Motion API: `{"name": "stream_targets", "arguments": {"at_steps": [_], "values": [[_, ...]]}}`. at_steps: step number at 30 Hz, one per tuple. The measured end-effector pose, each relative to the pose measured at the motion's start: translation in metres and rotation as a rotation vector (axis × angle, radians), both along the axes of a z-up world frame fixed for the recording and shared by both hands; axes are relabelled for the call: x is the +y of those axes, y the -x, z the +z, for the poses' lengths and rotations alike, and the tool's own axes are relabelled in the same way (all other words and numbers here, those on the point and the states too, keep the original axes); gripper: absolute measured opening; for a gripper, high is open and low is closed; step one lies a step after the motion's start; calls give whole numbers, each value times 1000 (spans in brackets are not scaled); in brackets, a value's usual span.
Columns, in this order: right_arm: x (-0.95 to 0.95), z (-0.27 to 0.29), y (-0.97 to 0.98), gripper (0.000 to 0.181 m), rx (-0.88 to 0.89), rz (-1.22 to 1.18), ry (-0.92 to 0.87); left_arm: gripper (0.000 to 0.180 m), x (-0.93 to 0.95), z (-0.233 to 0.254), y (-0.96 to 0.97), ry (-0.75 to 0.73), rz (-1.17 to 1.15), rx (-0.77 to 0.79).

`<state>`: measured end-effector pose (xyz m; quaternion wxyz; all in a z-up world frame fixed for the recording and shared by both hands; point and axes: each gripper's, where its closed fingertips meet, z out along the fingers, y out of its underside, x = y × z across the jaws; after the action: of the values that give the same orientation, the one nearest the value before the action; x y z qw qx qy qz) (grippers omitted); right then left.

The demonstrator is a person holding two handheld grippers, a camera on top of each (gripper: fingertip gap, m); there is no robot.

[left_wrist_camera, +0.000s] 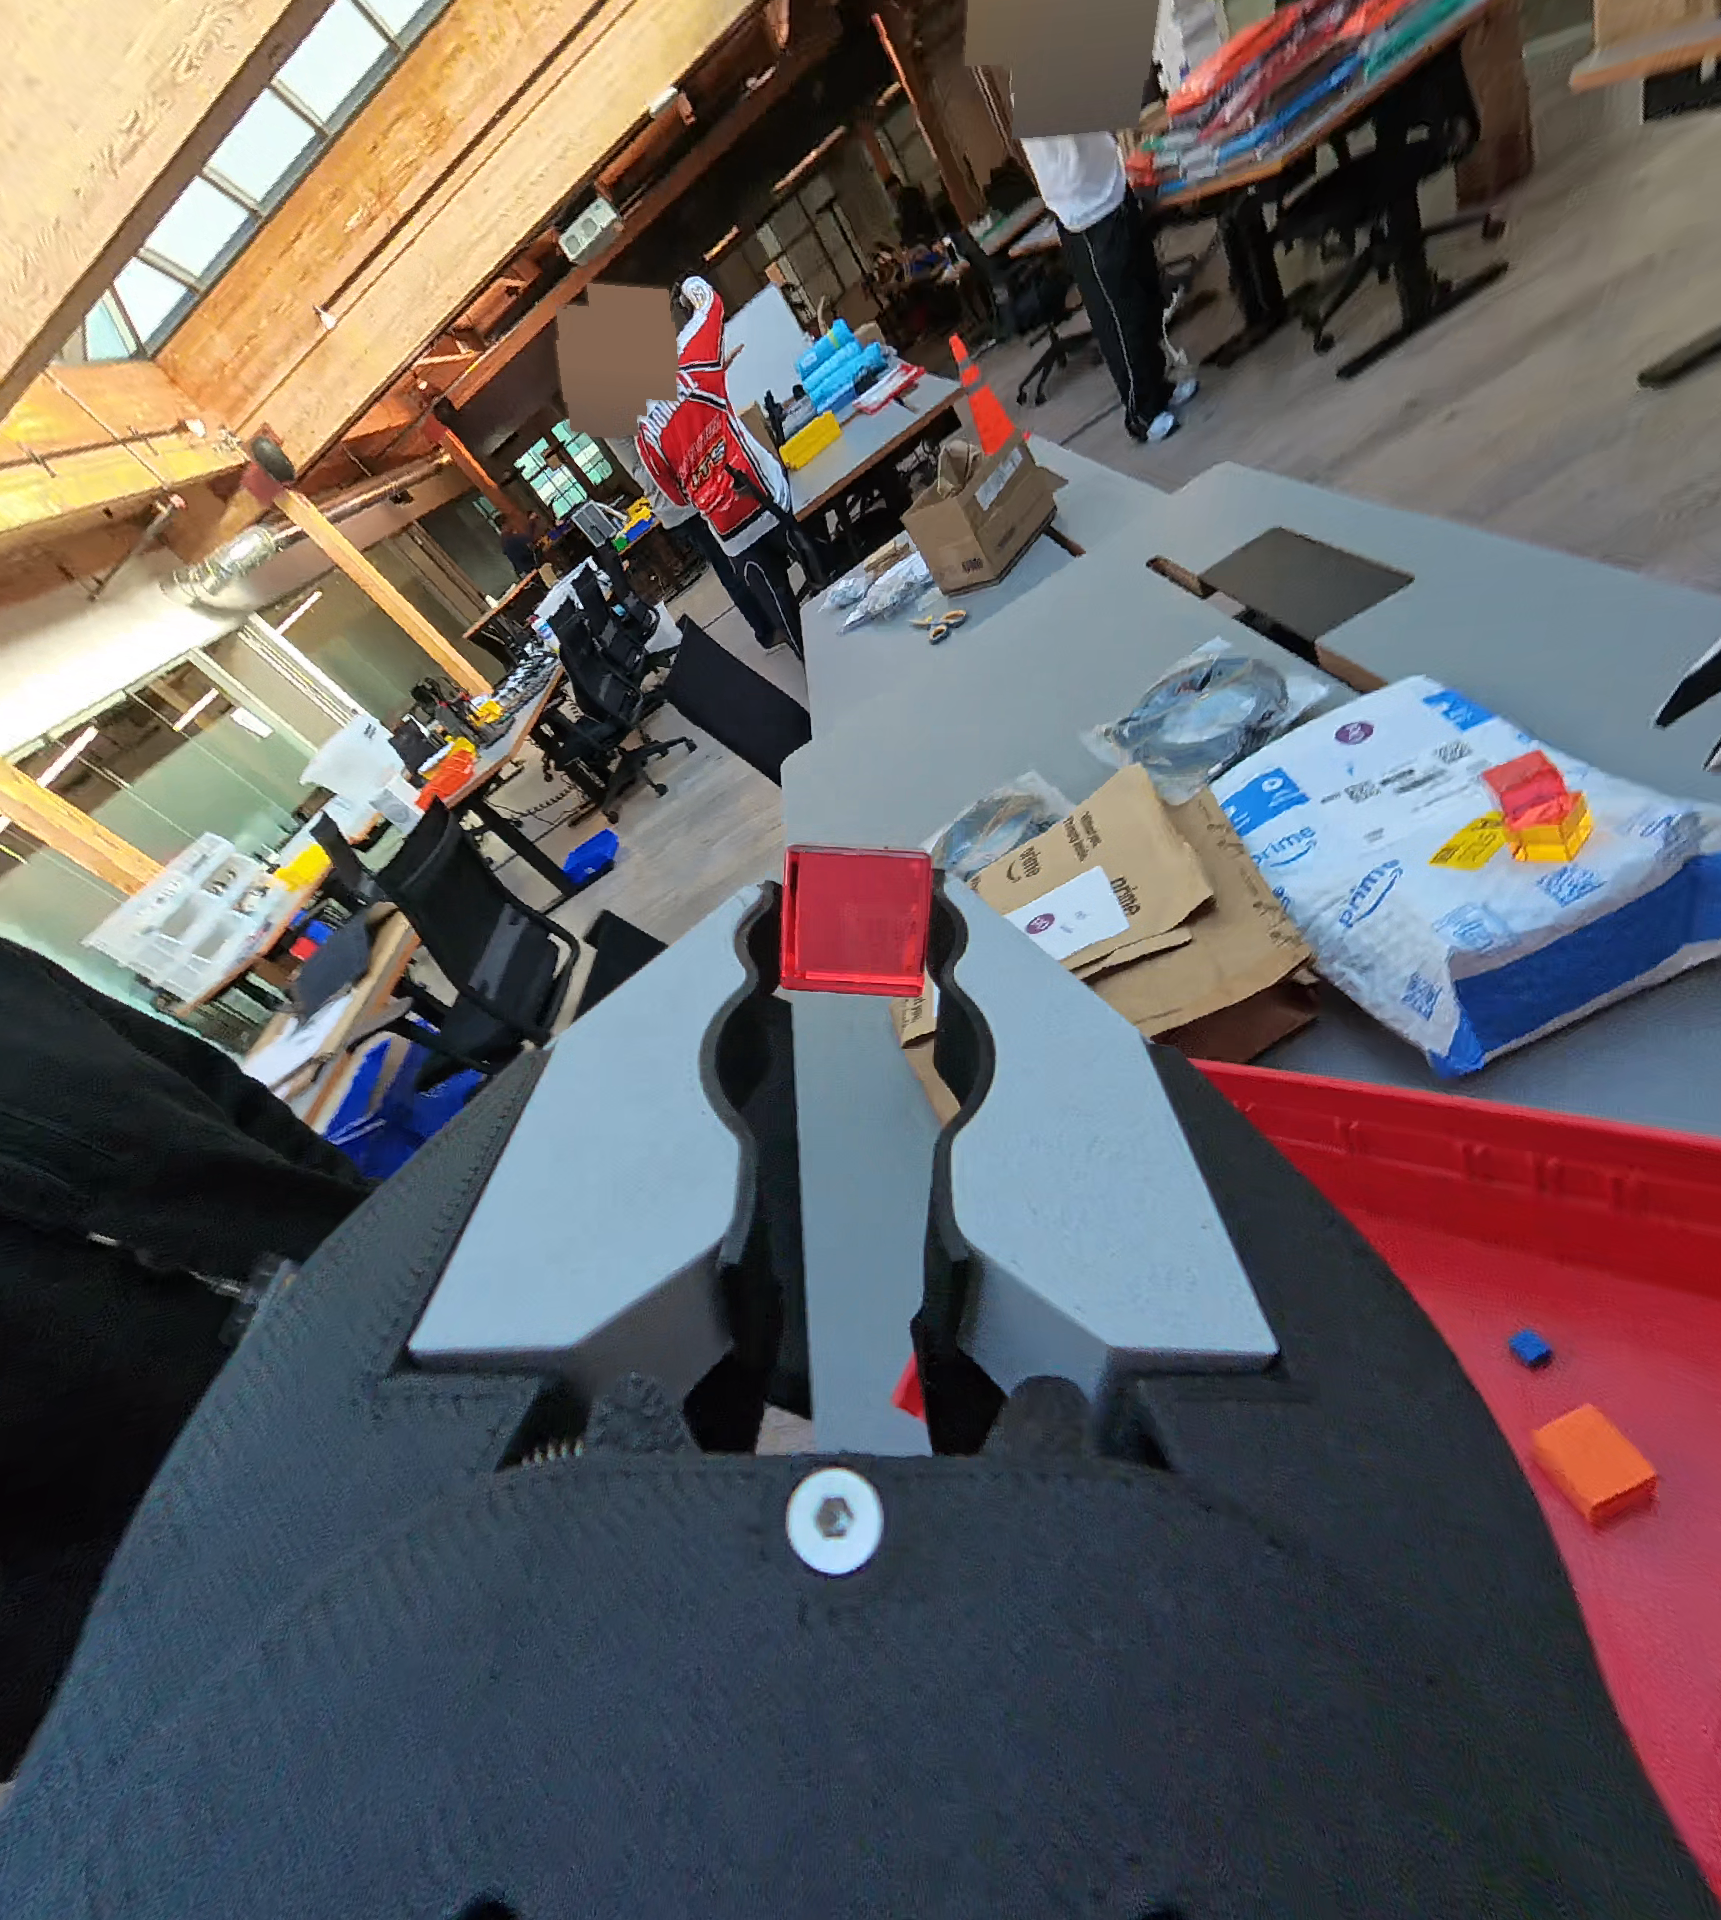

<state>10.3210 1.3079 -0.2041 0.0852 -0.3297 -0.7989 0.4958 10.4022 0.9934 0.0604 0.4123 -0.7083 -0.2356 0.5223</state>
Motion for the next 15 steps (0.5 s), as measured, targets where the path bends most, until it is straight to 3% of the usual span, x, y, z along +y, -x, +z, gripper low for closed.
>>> {"name": "stream_targets", "arguments": {"at_steps": [4, 10, 15], "values": [[14, -1, 6, 42, 21, -29, -14, 26, 19, 34, -18, 185, -85, 36], [31, -3, 17, 42, 39, -85, 9, 26, 47, 120, -51, 258, -280, 200], [36, -7, 21, 42, 30, -110, 49, 25, 68, 169, -55, 489, -309, 302]]}}
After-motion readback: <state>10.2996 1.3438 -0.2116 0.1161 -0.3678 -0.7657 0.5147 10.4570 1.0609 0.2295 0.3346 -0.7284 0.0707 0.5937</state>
